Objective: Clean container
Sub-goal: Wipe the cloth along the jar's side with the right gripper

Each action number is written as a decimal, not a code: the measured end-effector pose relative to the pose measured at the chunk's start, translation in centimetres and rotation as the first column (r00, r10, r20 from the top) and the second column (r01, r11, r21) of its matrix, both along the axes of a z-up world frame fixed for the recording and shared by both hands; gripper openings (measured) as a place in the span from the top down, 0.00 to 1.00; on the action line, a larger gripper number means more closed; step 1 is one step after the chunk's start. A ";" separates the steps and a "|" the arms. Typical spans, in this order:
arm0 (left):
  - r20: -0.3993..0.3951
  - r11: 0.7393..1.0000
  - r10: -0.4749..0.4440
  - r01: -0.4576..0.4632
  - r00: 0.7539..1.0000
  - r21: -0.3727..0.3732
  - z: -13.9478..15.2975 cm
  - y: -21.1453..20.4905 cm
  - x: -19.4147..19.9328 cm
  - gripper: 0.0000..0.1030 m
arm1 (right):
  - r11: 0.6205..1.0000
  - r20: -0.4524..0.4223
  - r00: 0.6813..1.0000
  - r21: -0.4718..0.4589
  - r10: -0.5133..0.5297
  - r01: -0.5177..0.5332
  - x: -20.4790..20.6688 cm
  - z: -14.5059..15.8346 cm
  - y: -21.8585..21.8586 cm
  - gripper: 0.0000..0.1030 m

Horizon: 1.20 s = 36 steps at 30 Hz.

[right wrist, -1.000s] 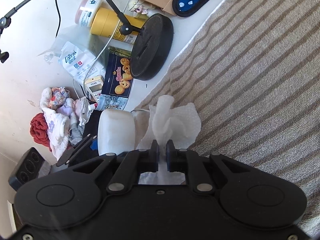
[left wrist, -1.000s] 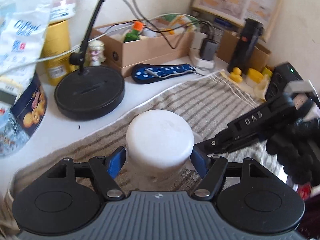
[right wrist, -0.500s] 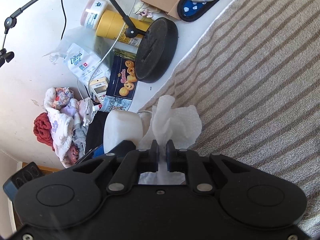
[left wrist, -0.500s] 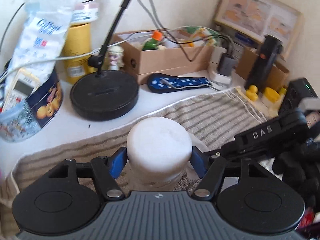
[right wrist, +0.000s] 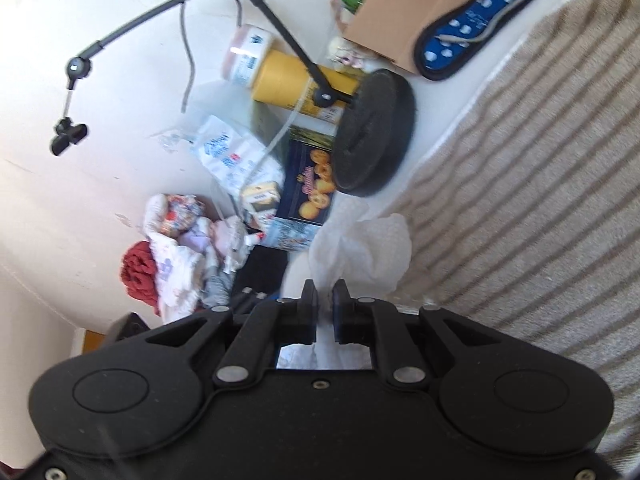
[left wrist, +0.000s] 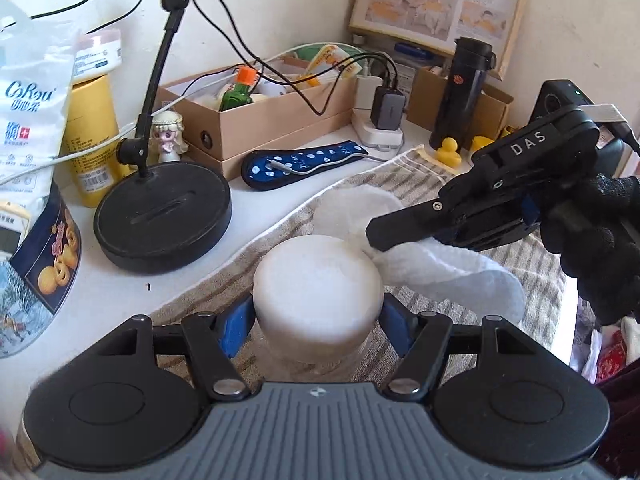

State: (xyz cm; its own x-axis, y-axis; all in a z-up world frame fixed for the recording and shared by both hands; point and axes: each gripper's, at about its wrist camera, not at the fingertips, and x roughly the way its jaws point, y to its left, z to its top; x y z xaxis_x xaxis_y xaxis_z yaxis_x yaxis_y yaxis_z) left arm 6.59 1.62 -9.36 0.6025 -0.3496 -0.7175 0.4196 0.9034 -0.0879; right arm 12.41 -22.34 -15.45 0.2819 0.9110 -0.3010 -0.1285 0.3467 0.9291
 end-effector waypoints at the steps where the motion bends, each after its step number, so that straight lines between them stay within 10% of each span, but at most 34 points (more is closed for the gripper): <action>1: 0.003 1.000 0.010 -0.010 1.000 0.000 0.0 0.0 -0.1 0.35 | 1.000 0.000 1.000 0.009 -0.004 0.004 0.0 0.1 0.1 0.93; 36: 0.003 0.985 0.164 -0.164 0.986 0.051 0.1 -2.2 -0.5 0.35 | 0.991 -0.143 0.983 -0.080 -0.115 0.104 0.5 -4.3 0.2 0.93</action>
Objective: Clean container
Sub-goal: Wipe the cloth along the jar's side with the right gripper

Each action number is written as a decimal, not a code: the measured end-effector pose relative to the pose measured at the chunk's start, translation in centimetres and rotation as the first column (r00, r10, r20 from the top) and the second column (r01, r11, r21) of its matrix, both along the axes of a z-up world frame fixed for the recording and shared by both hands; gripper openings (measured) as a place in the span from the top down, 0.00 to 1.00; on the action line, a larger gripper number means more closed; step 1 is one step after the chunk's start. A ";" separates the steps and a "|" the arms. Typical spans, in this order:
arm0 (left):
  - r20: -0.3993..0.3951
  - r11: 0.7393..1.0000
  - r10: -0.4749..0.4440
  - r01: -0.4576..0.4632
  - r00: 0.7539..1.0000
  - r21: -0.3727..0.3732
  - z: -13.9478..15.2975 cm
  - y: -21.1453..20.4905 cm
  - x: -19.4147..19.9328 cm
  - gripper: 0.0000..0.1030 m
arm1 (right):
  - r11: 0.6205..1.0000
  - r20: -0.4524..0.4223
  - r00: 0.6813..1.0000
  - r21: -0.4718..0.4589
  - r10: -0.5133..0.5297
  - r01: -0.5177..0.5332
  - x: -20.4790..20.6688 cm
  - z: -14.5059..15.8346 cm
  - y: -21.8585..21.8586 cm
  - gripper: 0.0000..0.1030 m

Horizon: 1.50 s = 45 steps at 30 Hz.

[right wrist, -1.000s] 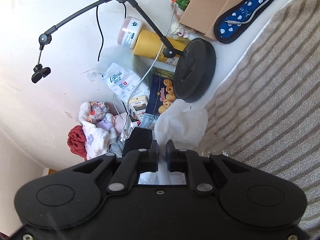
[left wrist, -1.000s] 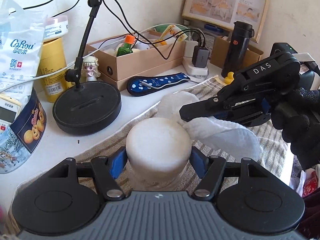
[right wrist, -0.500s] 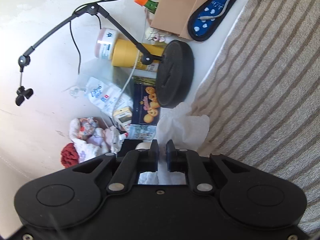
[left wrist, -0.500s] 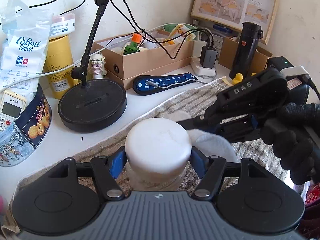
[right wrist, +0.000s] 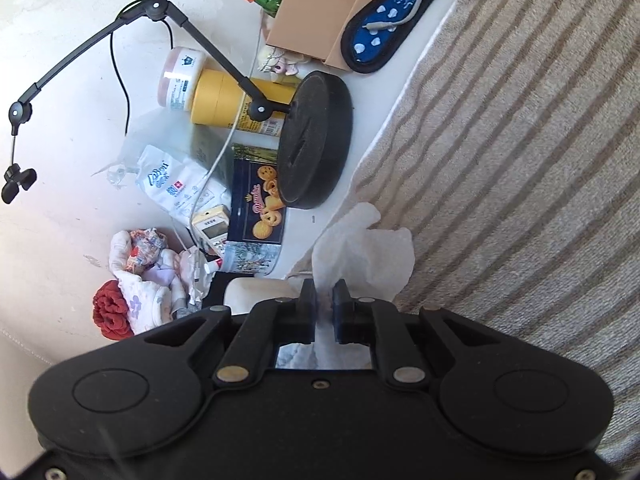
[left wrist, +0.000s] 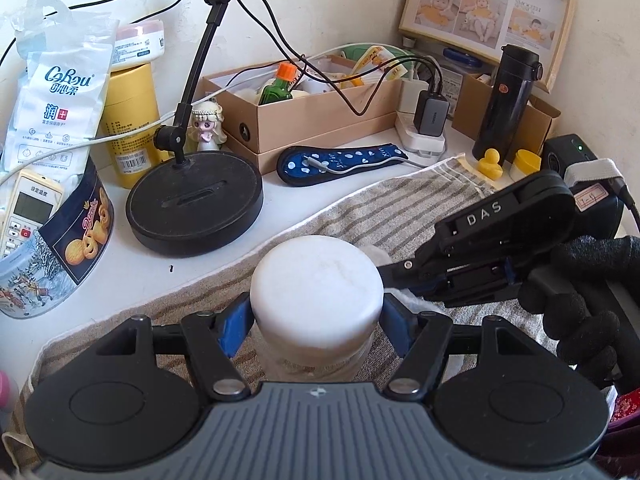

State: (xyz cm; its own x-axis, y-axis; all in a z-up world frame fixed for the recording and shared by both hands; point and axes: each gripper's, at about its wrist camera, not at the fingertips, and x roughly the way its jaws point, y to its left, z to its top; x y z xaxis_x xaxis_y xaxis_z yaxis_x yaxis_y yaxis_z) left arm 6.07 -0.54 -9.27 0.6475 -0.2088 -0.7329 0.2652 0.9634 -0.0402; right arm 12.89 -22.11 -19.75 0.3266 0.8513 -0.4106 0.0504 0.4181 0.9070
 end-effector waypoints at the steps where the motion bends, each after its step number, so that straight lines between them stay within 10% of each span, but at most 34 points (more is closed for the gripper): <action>1: -0.001 1.000 0.002 -0.002 1.000 0.002 0.0 0.0 0.0 0.35 | 1.000 -0.008 1.000 -0.006 -0.001 0.000 -0.1 -0.2 0.0 0.93; 19: -0.007 0.999 0.031 -0.031 0.999 0.022 -0.6 -0.3 0.2 0.35 | 0.999 -0.129 0.992 -0.044 0.013 -0.019 -0.1 -3.4 0.0 0.92; 23: -0.009 0.999 0.030 -0.030 0.999 0.019 -0.6 -0.3 0.2 0.35 | 0.991 -0.192 0.981 0.121 -0.039 0.063 -0.4 -4.3 -1.0 0.91; 45: 0.014 0.983 -0.182 0.182 0.983 -0.004 -0.1 1.3 -0.7 0.35 | 0.968 -0.089 0.996 0.251 -0.006 0.028 -0.7 0.7 -0.8 0.90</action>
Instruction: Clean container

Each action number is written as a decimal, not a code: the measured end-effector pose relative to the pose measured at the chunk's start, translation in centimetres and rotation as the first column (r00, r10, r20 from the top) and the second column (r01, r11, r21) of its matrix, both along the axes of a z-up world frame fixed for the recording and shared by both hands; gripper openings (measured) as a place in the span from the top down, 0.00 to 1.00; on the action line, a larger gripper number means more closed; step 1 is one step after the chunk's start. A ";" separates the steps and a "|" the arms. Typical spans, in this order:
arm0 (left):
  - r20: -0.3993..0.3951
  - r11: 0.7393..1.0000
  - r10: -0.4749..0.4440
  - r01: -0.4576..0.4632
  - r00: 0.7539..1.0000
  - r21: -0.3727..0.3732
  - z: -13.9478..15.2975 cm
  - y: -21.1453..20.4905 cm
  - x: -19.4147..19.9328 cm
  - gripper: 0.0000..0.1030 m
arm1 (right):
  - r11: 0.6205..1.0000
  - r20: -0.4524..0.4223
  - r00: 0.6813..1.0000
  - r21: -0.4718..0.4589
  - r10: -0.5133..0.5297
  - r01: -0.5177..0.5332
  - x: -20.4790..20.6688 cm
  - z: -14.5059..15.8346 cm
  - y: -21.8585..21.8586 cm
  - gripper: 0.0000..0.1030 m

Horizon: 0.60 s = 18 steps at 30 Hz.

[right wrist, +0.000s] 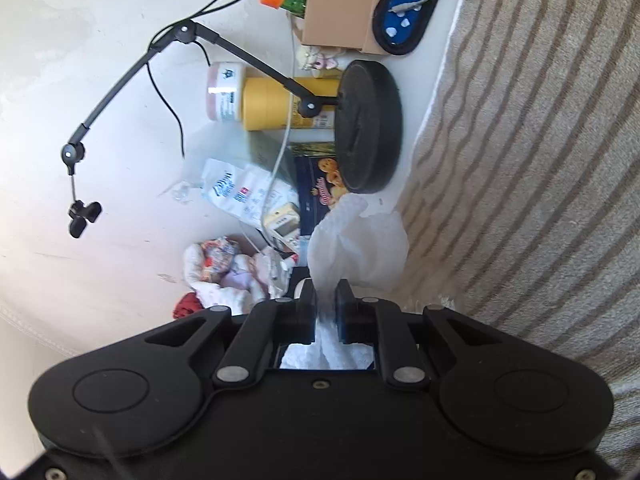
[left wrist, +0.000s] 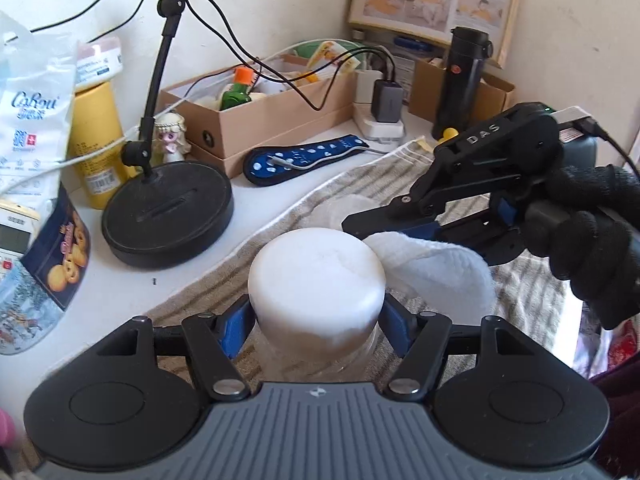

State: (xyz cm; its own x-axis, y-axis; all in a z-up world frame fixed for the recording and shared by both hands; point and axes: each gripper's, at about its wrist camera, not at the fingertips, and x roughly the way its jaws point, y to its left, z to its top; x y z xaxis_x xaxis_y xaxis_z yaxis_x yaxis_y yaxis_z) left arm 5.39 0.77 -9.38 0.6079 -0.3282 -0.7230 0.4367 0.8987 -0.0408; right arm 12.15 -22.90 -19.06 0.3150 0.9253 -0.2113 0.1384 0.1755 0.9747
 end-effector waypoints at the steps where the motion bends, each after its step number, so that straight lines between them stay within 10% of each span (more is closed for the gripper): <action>1: 0.004 1.000 -0.011 0.011 1.000 0.002 -0.2 0.0 -0.1 0.35 | 1.000 -0.006 1.000 -0.009 -0.003 0.003 -0.1 -0.2 0.0 0.90; 18: 0.012 1.000 0.024 -0.024 1.000 -0.010 -0.8 0.1 -1.1 0.35 | 0.973 -0.107 0.994 -0.224 0.029 -0.052 -1.0 -4.9 0.1 0.90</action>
